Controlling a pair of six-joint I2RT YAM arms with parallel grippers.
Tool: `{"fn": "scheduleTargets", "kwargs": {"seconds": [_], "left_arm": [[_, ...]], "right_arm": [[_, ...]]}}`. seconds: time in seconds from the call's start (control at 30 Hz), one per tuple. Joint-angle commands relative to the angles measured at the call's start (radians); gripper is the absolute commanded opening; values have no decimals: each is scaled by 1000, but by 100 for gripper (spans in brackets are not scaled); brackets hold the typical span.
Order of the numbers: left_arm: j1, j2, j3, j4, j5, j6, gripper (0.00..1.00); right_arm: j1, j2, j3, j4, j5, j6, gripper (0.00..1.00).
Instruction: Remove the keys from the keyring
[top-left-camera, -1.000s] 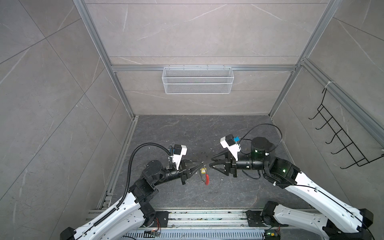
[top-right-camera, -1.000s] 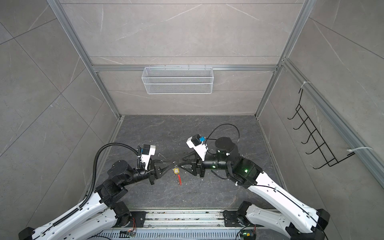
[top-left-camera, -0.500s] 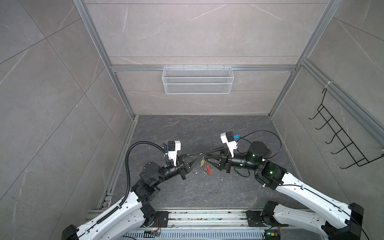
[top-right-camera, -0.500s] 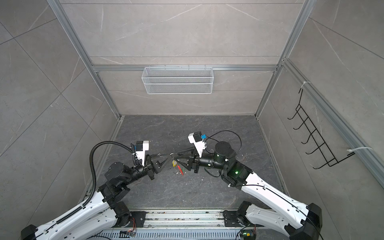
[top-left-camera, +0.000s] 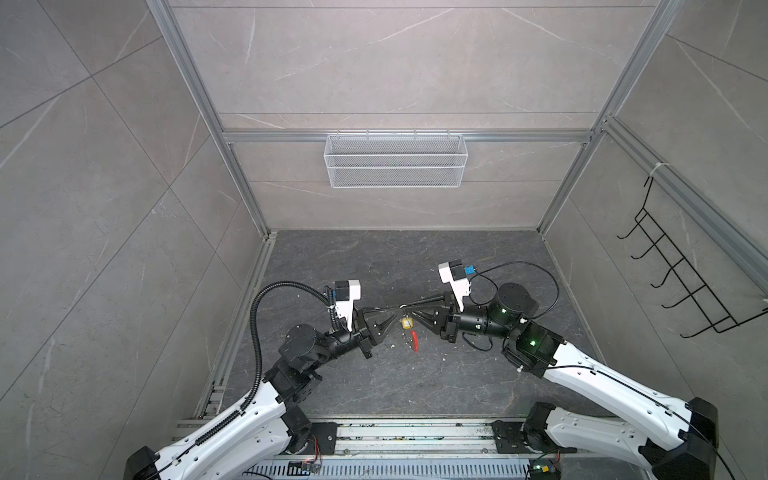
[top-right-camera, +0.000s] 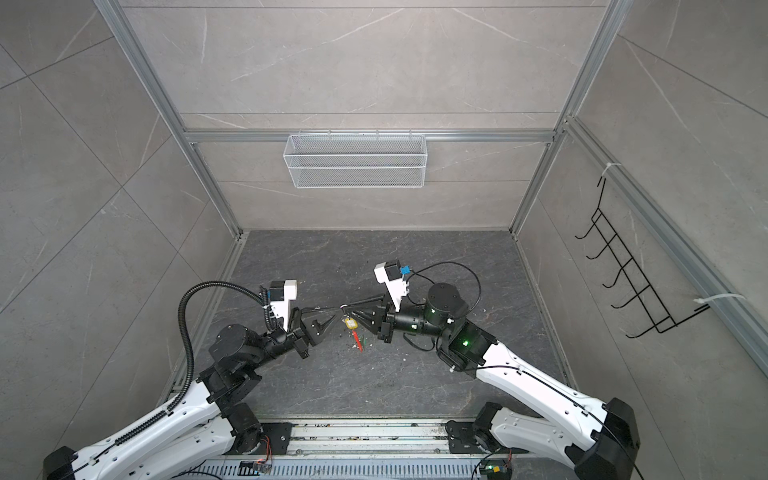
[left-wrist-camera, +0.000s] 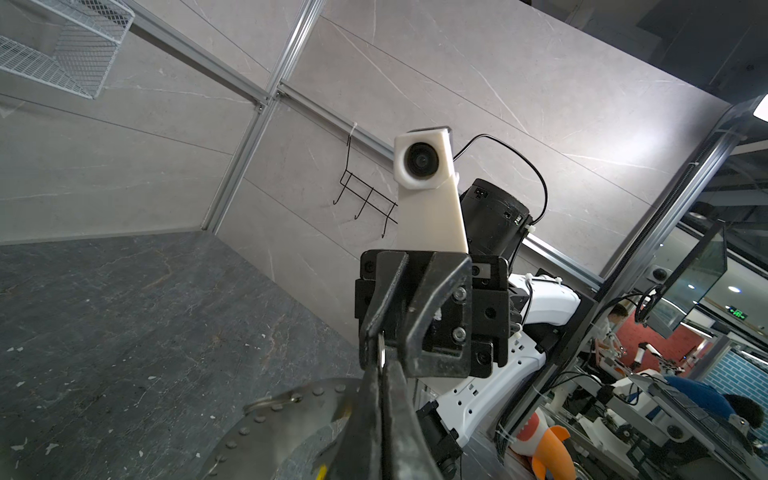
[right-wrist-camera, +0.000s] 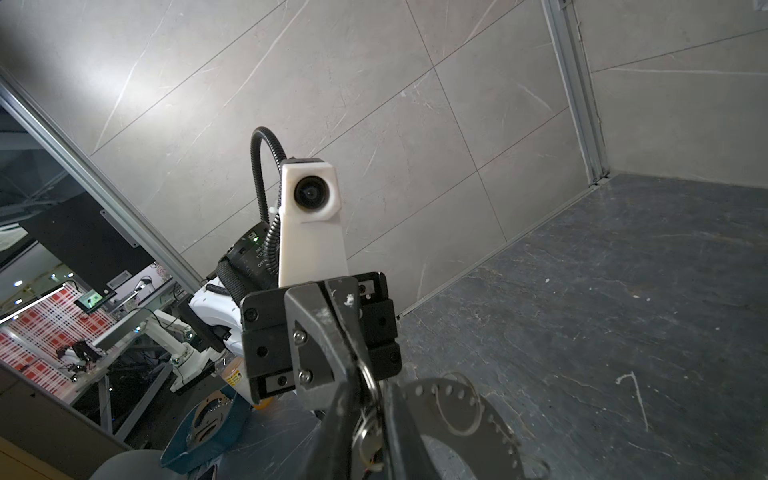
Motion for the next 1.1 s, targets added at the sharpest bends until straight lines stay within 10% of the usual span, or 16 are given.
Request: {"fn": "scheduleTargets", "kwargs": {"seconds": [0.0, 0.2, 0.43, 1.07], "left_arm": [[-3, -6, 12, 68, -11, -2, 0], [-3, -14, 23, 24, -5, -1, 0], [-3, -110, 37, -184, 8, 43, 31], [-2, 23, 251, -544, 332, 205, 37]], "right_arm": [[5, -5, -13, 48, -21, 12, 9], [5, -37, -2, -24, -9, -26, 0], [5, -98, 80, -359, 13, -210, 0], [4, 8, 408, -975, -85, -582, 0]]}}
